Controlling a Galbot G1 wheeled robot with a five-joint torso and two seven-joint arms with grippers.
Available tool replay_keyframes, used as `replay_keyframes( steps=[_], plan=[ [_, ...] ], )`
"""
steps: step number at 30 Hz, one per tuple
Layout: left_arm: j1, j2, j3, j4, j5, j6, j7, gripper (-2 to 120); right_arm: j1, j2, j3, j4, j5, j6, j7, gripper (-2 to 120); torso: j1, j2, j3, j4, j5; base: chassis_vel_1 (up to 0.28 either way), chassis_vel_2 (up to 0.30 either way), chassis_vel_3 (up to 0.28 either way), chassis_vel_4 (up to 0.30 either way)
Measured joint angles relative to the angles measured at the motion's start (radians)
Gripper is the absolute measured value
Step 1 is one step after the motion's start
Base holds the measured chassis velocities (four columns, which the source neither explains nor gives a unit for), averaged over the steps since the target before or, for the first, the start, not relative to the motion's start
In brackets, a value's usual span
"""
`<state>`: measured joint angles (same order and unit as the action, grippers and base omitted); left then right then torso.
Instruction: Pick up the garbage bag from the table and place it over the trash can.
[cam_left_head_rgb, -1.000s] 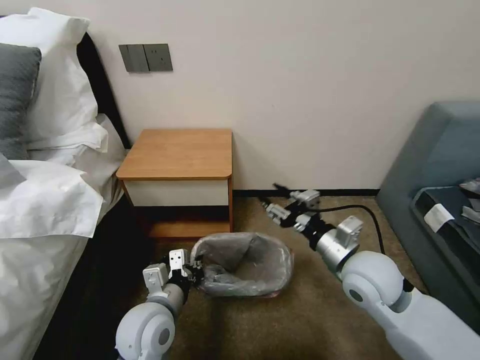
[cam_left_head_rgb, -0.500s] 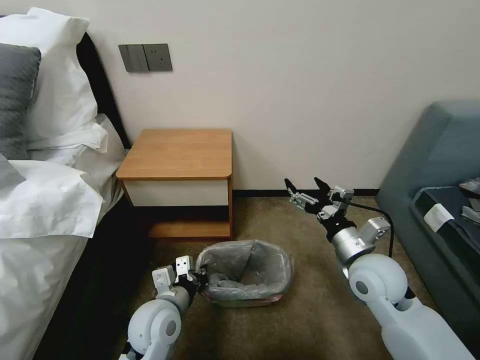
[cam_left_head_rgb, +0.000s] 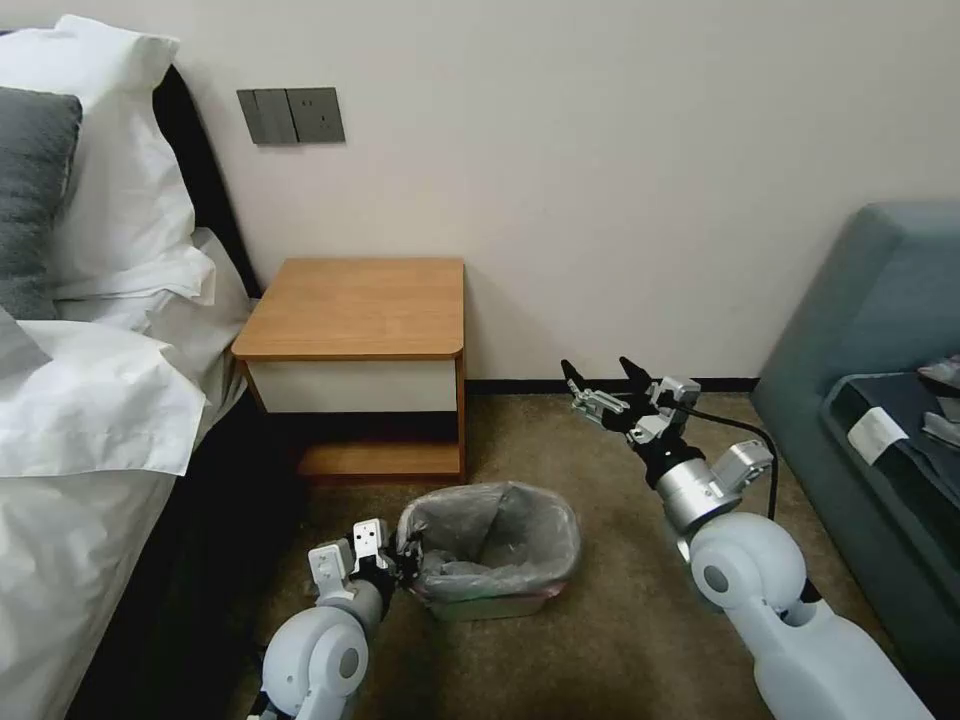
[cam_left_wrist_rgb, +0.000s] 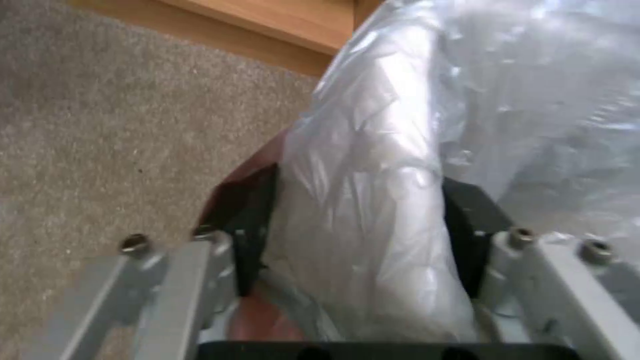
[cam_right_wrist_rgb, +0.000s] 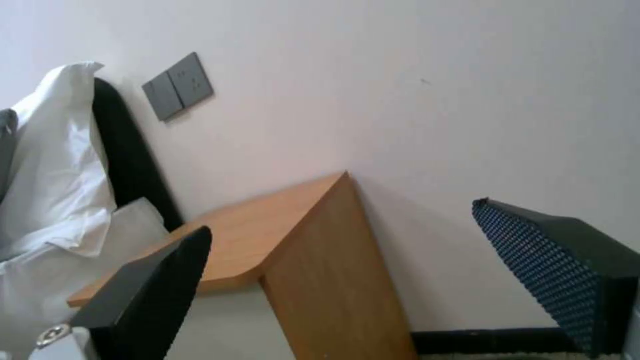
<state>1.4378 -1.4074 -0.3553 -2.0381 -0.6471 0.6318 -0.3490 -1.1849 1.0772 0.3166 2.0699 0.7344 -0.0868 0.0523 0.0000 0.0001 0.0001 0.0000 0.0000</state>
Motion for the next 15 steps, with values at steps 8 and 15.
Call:
replay_keyframes(
  steps=[8, 15],
  plan=[
    [0.008, 0.008, -0.003, -0.025, 0.030, -0.009, 0.009, 93, -0.017, 0.028, -0.007, -0.007, -0.029, 0.000, 0.008, 100, 0.000, 0.000, 0.000, 0.0000, 0.0000, 0.000, 0.000, 0.000, 0.000],
    [0.018, 0.016, -0.006, -0.034, 0.057, -0.035, 0.023, 100, -0.030, 0.045, -0.008, -0.014, -0.047, -0.001, 0.010, 100, 0.000, 0.000, 0.000, 0.0000, 0.0000, 0.000, 0.000, 0.000, 0.000]
  ],
)
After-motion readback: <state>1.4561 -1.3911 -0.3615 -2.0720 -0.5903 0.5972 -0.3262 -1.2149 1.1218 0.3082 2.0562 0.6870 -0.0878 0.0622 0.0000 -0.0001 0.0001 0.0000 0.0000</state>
